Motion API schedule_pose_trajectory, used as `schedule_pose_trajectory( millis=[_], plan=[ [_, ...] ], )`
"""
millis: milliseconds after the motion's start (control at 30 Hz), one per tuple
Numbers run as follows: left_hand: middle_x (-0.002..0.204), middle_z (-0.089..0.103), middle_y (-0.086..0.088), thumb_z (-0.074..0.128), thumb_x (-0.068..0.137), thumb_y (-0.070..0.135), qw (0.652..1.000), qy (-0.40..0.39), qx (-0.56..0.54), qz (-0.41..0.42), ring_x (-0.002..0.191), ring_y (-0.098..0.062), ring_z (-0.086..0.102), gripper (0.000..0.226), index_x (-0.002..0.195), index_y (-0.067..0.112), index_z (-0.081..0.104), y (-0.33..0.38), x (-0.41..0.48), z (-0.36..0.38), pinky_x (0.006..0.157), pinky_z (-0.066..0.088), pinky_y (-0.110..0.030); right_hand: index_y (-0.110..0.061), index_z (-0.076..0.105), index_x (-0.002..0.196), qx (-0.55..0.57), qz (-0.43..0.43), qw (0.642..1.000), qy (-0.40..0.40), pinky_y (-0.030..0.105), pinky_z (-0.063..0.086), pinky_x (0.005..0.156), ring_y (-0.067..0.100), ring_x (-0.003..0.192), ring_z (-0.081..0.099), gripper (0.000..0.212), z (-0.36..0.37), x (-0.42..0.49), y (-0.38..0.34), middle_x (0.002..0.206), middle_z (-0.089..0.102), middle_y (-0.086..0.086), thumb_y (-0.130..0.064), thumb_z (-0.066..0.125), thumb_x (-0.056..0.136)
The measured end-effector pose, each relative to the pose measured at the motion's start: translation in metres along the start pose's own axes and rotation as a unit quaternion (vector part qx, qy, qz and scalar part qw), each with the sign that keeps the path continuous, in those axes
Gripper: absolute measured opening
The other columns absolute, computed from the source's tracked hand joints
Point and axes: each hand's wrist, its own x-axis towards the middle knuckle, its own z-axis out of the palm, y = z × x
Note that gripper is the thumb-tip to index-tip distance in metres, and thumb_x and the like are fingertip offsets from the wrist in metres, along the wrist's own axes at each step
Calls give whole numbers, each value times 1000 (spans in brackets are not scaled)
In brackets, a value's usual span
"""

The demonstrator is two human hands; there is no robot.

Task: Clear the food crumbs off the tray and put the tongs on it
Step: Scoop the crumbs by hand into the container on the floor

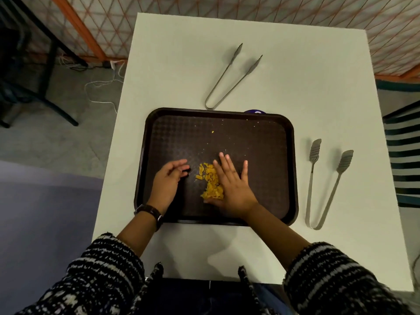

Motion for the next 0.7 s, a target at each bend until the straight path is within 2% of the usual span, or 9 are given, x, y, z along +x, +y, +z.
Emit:
schedule_pose_trajectory(
  millis=[100,167,267,333,433,533,633,700],
  plan=[
    [109,64,-11,43,93,3,1000,-4,13,3,87,-10,61,24,106,11,61,-3,-3,-3,77,50,-14,-15,-1,149,11,40,999,20,55,-22,107,19,144,-16,104,-6,6,5,156,-12,6,-76,39,75],
    [112,64,-10,43,92,2,999,-9,38,14,96,-16,61,27,100,19,62,-6,-6,-2,91,48,-26,-14,3,149,41,49,997,35,52,-23,108,17,144,-15,102,-10,1,7,156,-13,4,-75,39,75],
    [114,60,2,47,92,6,984,-35,154,86,112,-15,55,27,107,23,61,-8,-15,5,102,42,-30,-14,9,149,110,84,988,71,45,-23,111,12,143,-16,91,-11,-19,9,157,-10,0,-69,34,81],
    [130,52,1,54,89,12,951,-67,251,168,123,-14,46,33,120,22,56,-13,-17,12,109,36,-35,-15,13,149,165,142,970,112,43,-19,114,10,144,-14,81,-5,-35,9,158,-3,1,-64,25,86],
    [155,18,-1,58,85,37,877,-138,392,242,142,-18,16,62,141,28,32,-23,-14,26,116,7,-38,-15,20,148,225,231,932,167,43,-14,116,9,144,-8,73,3,-54,8,158,5,1,-60,25,90],
    [154,-14,4,38,75,69,789,-171,520,278,142,-18,-11,88,146,32,5,-33,-3,39,113,-12,-44,-16,22,147,244,270,913,182,44,-11,117,11,145,-5,67,7,-68,8,159,8,1,-52,26,92],
    [151,-20,4,32,69,76,731,-186,577,312,140,-21,-17,93,143,36,-8,-43,7,50,111,-15,-49,-17,22,147,250,272,911,183,39,-12,117,10,146,-3,64,8,-76,9,159,8,1,-50,28,93],
    [155,-10,3,33,74,72,708,-193,586,342,141,-25,-12,86,144,37,-1,-50,10,55,111,-12,-52,-17,23,147,250,270,911,187,39,-11,117,10,146,-2,61,8,-79,9,158,10,1,-47,31,95]
  ],
)
